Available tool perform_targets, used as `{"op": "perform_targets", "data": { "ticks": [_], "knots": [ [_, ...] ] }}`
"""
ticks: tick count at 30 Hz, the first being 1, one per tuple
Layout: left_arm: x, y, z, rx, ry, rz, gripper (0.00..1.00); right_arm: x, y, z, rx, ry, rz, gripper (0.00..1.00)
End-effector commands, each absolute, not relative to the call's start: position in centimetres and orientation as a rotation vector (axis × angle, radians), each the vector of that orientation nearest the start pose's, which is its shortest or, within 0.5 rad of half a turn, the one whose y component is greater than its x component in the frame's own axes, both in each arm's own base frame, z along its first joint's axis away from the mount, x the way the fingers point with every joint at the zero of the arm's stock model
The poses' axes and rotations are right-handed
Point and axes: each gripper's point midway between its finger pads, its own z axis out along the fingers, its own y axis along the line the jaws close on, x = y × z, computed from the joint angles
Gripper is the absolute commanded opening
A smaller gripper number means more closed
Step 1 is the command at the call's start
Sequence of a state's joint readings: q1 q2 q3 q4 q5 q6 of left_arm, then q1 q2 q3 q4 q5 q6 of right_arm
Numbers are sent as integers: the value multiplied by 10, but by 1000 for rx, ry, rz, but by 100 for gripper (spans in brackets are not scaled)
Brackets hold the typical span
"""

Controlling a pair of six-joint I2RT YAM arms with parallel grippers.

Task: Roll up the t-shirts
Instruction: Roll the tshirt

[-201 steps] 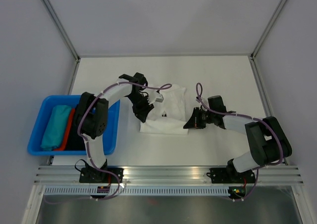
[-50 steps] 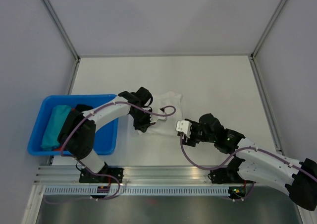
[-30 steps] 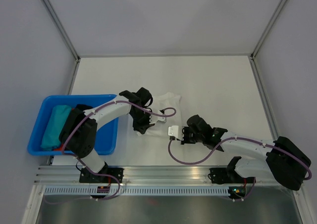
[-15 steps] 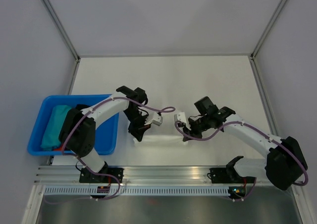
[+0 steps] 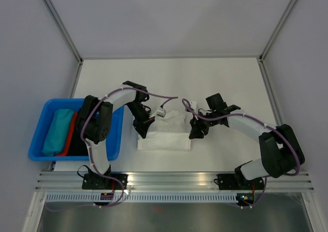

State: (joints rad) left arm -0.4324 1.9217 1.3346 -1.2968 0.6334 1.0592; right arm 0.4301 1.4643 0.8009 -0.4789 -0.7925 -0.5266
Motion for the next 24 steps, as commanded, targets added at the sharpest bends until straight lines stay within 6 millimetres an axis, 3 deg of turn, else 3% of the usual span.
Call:
{"op": "perform_targets", "data": {
  "ticks": [1,3,5,9,13,15,20,24],
  "knots": [
    [209,-179,61,1925,2331,-1115,17,228,227,92,-1144,2058,1017,49],
    [210,-180,62,1921,2323,-1117,17,231,238,117,-1011,2013,1091,52],
    [210,-180,61,1924,2321,-1118,17,226,239,119,-911,2021,1138,55],
    [210,-178,59,1912,2331,-1124,17,210,241,108,-693,2091,1269,57],
    [212,-175,57,1908,2338,-1116,17,202,236,101,-603,2124,1270,60],
    [213,-175,57,1903,2338,-1111,17,204,233,95,-533,2124,1250,67],
    [215,-176,57,1896,2337,-1106,17,216,239,96,-475,2029,1280,68],
    [213,-175,57,1890,2347,-1109,17,204,247,77,-514,2057,1300,66]
  ]
}}
